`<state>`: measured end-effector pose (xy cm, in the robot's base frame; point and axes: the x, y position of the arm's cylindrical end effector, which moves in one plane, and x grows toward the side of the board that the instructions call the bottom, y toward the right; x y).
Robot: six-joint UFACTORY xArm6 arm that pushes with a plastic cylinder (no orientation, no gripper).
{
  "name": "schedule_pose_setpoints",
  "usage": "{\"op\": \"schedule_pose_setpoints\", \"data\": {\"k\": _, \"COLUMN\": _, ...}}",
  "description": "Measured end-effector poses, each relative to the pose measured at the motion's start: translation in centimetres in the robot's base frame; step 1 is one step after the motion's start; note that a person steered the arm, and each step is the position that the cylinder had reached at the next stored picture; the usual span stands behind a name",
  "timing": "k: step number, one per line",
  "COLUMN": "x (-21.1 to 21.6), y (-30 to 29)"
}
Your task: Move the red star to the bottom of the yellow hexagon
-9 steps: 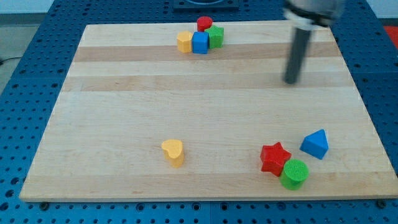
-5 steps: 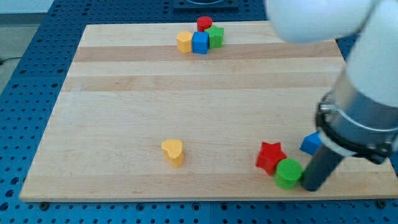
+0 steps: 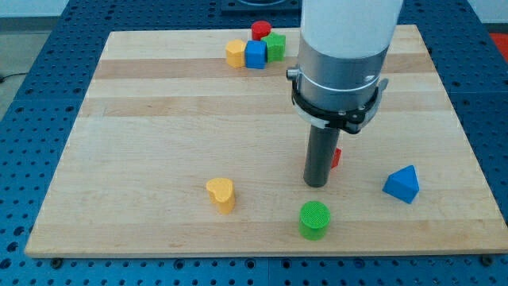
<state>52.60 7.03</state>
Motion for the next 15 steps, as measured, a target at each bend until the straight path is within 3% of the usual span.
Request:
{"op": "schedule_pose_setpoints", "data": {"k": 1, "x": -1.5, "y": 0.0}}
{"op": "schedule_pose_setpoints", "data": {"k": 3, "x": -2.3, "y": 5.7}}
{"op": "schedule_pose_setpoints", "data": {"k": 5, "x": -6.8, "y": 0.5}}
{"op": "schedule_pose_setpoints", "data": {"k": 7, "x": -2.9, "y": -6.1}}
{"op": "schedule_pose_setpoints", "data": {"k": 8, "x": -4.2, "y": -9.6}}
{"op": "schedule_pose_setpoints", "data": {"k": 10, "x": -7.3, "y": -6.3}}
{"op": "schedule_pose_setpoints", "data": {"k": 11, "x": -11.7, "y": -7.4}}
{"op": "schedule_pose_setpoints", "data": {"k": 12, "x": -11.4, "y": -9.2}}
{"op": "schedule_pose_setpoints", "data": {"k": 13, "x": -6.3, "y": -6.7}}
{"op": "schedule_pose_setpoints", "data": {"k": 14, "x": -5.1, "y": -9.1}}
{"op": "schedule_pose_setpoints", "data": {"k": 15, "x": -7.3, "y": -14.5}}
